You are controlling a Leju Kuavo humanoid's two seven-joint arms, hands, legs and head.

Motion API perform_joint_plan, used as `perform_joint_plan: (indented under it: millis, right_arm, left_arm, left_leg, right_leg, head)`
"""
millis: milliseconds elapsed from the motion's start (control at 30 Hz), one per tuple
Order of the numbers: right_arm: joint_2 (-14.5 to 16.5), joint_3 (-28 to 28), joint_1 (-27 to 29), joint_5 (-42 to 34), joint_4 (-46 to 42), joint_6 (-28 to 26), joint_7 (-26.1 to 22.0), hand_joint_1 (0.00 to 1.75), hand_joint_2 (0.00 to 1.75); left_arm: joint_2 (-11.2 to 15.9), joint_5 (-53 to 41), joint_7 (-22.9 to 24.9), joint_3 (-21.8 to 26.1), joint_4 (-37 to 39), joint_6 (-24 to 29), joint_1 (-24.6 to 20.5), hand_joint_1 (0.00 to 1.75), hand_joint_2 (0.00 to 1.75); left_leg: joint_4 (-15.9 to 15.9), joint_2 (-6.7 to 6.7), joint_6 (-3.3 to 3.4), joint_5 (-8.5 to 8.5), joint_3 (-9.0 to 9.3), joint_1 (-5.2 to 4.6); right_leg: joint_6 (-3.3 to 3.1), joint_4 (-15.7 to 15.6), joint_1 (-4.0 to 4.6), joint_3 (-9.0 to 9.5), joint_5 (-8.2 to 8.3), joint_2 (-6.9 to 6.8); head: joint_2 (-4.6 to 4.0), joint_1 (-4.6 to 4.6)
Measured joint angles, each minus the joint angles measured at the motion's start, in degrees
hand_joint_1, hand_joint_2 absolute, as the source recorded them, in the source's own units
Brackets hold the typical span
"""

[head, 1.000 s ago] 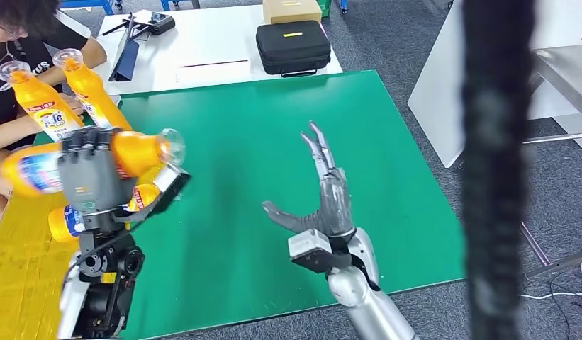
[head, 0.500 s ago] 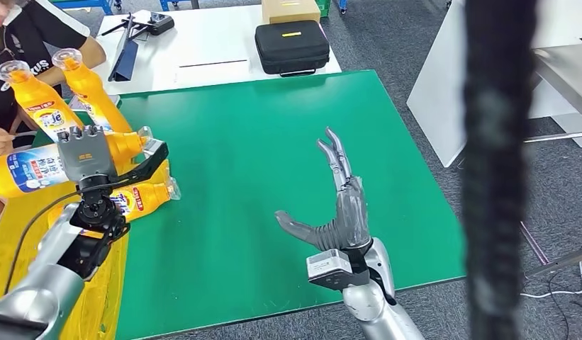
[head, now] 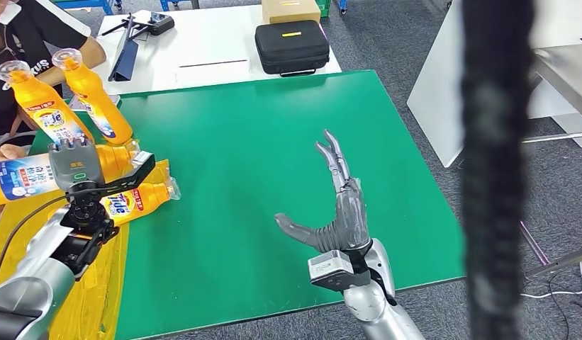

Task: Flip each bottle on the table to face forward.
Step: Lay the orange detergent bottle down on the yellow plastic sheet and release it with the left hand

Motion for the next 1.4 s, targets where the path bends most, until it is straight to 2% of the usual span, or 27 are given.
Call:
perform_joint_plan:
  millis: [300, 533, 867, 967, 1067, 1100, 1167, 1233, 1267, 1333, 1400]
  right_arm:
    - [0.05, 0.05, -0.14, -0.60, 0.97, 0.96, 0.15, 0.00, 1.75]
    - [0.11, 0.15, -0.30, -0.90, 1.72, 1.11, 0.48, 0.00, 1.75]
    - [0.14, 0.28, -0.32, -0.90, 2.02, 0.92, 0.89, 0.00, 1.75]
    - [0.15, 0.28, -0.31, -0.88, 2.02, 0.92, 1.10, 0.00, 1.75]
    - [0.15, 0.28, -0.31, -0.81, 2.02, 0.93, 1.30, 0.00, 1.75]
    - [0.15, 0.28, -0.30, -0.94, 2.02, 0.97, 1.27, 0.00, 1.75]
    - [0.15, 0.21, -0.22, -1.93, 2.02, 1.06, 0.69, 0.00, 1.75]
    - [0.16, 0.09, -0.04, -4.16, 2.02, 1.02, -1.07, 0.00, 1.75]
    - [0.20, 0.03, 0.06, -5.61, 2.02, 0.86, -2.28, 0.00, 1.75]
    - [0.33, -0.15, 0.27, -8.56, 2.02, 0.26, -4.64, 0.00, 1.75]
    - [0.43, -0.42, 0.52, -10.72, 1.96, -0.64, -6.10, 0.00, 1.75]
  left_arm:
    - [0.01, 0.00, 0.82, 0.25, 1.70, 2.46, 0.03, 0.00, 1.75]
    - [0.03, -0.01, -0.63, 1.21, 0.23, 10.53, 1.18, 0.00, 1.75]
    - [0.03, 0.01, -3.04, 3.79, -5.87, 11.08, 3.04, 0.00, 1.75]
    - [-0.07, 1.26, -5.31, 4.73, -6.71, 11.08, 3.42, 0.00, 1.75]
    - [-1.03, 7.21, -12.98, 7.47, -8.18, 11.07, 4.00, 0.00, 1.75]
    - [-1.85, 11.70, -18.26, 9.21, -8.93, 10.86, 4.28, 0.00, 1.75]
    - [-4.12, 25.90, -32.89, 13.71, -10.82, 8.55, 5.00, 0.00, 1.75]
    - [-7.05, 45.36, -46.96, 18.19, -14.41, 0.87, 6.62, 0.00, 1.75]
    - [-8.43, 54.97, -51.35, 19.78, -17.21, -4.82, 7.93, 0.00, 1.75]
    - [-10.70, 70.81, -55.00, 21.32, -24.16, -16.47, 11.44, 0.00, 1.75]
    - [-12.10, 80.53, -55.11, 20.96, -31.55, -24.70, 15.42, 0.00, 1.75]
  left_leg:
    - [0.00, -0.06, 0.00, 0.00, -0.03, -0.01]
    - [0.00, -0.07, 0.00, 0.00, -0.03, 0.00]
    - [0.00, -0.10, 0.00, 0.00, -0.03, 0.00]
    - [0.00, -0.10, 0.00, 0.00, -0.03, 0.00]
    - [0.01, -0.11, 0.00, 0.00, -0.03, 0.00]
    - [0.01, -0.12, 0.00, 0.00, -0.03, -0.01]
    - [0.01, -0.18, 0.00, 0.00, -0.03, -0.01]
    - [0.01, -0.22, 0.01, 0.00, -0.04, -0.03]
    - [0.01, -0.21, 0.01, -0.01, -0.05, -0.04]
    - [0.01, -0.15, 0.03, -0.04, -0.06, -0.07]
    - [0.01, -0.08, 0.03, -0.09, -0.06, -0.11]
  right_leg:
    - [0.00, 0.00, 0.00, 0.00, 0.00, -0.01]
    - [0.00, 0.00, 0.00, 0.00, 0.00, -0.01]
    - [0.00, 0.00, 0.00, 0.00, 0.00, -0.01]
    - [0.00, 0.00, 0.00, -0.01, 0.00, -0.01]
    - [0.00, 0.00, 0.00, -0.02, 0.00, -0.01]
    - [0.00, -0.01, 0.00, -0.02, 0.00, -0.01]
    - [0.01, -0.01, -0.01, -0.02, 0.00, -0.02]
    - [0.02, -0.02, -0.03, 0.00, -0.01, -0.02]
    - [0.02, -0.02, -0.05, 0.00, -0.01, -0.02]
    - [0.03, -0.02, -0.09, -0.01, -0.01, 0.00]
    - [0.04, -0.02, -0.13, -0.04, -0.02, 0.02]
  head:
    - [0.00, -0.01]
    - [0.00, -0.01]
    - [0.00, -0.01]
    - [0.00, -0.01]
    - [0.00, 0.00]
    - [0.00, -0.01]
    - [0.00, -0.01]
    - [0.00, 0.00]
    - [0.00, -0.01]
    - [0.00, 0.00]
    - [0.00, -0.01]
